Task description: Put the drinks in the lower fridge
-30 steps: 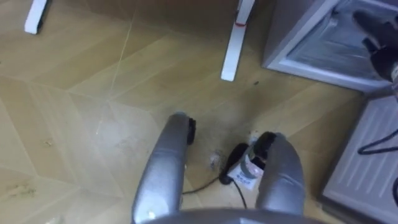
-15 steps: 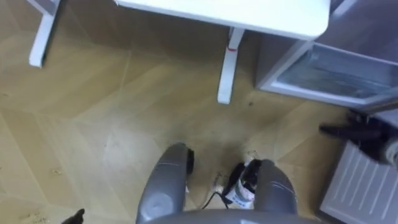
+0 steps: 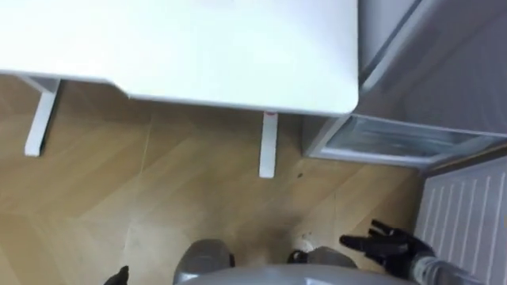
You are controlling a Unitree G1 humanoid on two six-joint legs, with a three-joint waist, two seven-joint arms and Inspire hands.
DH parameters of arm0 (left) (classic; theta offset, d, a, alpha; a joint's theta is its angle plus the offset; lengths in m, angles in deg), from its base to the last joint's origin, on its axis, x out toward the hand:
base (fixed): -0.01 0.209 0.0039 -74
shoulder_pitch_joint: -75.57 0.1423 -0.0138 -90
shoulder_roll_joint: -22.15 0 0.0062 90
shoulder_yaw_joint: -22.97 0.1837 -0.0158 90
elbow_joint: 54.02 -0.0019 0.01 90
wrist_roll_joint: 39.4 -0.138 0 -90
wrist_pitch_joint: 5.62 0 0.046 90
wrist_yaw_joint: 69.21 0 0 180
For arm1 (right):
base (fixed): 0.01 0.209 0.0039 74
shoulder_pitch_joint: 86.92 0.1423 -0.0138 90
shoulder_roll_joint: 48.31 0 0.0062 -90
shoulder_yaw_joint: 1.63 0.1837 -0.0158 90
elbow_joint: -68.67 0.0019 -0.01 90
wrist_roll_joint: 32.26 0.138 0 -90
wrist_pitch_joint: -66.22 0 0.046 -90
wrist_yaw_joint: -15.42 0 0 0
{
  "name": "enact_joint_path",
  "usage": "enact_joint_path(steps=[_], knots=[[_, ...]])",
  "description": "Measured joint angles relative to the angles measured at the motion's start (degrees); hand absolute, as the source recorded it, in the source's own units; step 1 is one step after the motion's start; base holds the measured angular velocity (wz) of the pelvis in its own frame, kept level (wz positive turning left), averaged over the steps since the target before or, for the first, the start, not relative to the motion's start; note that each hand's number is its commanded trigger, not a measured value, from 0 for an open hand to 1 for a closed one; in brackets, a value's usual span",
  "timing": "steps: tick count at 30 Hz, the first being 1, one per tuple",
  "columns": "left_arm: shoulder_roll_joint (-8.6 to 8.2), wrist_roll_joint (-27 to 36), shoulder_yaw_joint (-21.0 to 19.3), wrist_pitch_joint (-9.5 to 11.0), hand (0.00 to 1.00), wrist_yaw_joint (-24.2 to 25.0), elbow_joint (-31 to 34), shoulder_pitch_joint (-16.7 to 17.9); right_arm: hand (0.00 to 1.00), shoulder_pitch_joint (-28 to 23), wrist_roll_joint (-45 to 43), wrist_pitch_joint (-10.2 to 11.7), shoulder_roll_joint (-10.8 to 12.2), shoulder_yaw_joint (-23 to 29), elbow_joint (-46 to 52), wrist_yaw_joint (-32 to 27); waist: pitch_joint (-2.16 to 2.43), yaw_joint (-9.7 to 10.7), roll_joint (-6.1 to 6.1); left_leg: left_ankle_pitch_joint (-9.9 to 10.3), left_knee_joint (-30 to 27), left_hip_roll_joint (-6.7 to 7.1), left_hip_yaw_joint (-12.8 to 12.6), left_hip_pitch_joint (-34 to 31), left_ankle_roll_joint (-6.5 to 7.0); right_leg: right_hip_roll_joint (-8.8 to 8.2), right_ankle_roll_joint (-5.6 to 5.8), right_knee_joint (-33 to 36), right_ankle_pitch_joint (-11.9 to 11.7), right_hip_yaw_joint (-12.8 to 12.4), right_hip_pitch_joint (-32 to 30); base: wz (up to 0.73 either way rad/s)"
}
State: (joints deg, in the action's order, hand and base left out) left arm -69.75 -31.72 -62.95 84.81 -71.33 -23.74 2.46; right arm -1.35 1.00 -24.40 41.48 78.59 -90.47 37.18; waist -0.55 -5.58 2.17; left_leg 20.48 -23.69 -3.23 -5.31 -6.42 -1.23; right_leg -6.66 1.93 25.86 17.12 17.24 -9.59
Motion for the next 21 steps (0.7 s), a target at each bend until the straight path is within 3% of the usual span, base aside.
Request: enact_joint_path(steps=[3,8,21], knots=[[-1.09,-2.9,-2.1,-0.1,0.0,-1.0,0.1,-0.2,0.0,-1.1,0.0,0.0,1.3,0.0,-0.1,-0.4,0.21,0.9,0.17,-0.4,2.4,-0.18,-0.2,3.2,-0.25,0.81,0.28,-2.8,-0.2,-0.1,3.2,-0.03],[-2.27,-3.6,-3.9,-0.6,0.0,-2.4,0.9,-0.2,0.0,-3.7,-0.5,0.0,2.4,0.2,0.7,-1.7,0.15,2.2,-0.14,-0.9,5.9,-0.32,0.0,8.4,-0.32,1.84,0.61,-7.3,-1.0,-0.1,9.2,0.01],[-3.14,-6.2,-6.4,-0.9,0.0,-3.5,2.1,1.0,0.0,-4.8,-4.3,0.1,3.7,2.5,0.6,-2.4,0.26,2.7,-0.47,-1.0,7.2,-0.15,0.5,14.5,-0.3,3.22,1.0,-12.9,-2.6,-4.7,16.1,-0.08]])
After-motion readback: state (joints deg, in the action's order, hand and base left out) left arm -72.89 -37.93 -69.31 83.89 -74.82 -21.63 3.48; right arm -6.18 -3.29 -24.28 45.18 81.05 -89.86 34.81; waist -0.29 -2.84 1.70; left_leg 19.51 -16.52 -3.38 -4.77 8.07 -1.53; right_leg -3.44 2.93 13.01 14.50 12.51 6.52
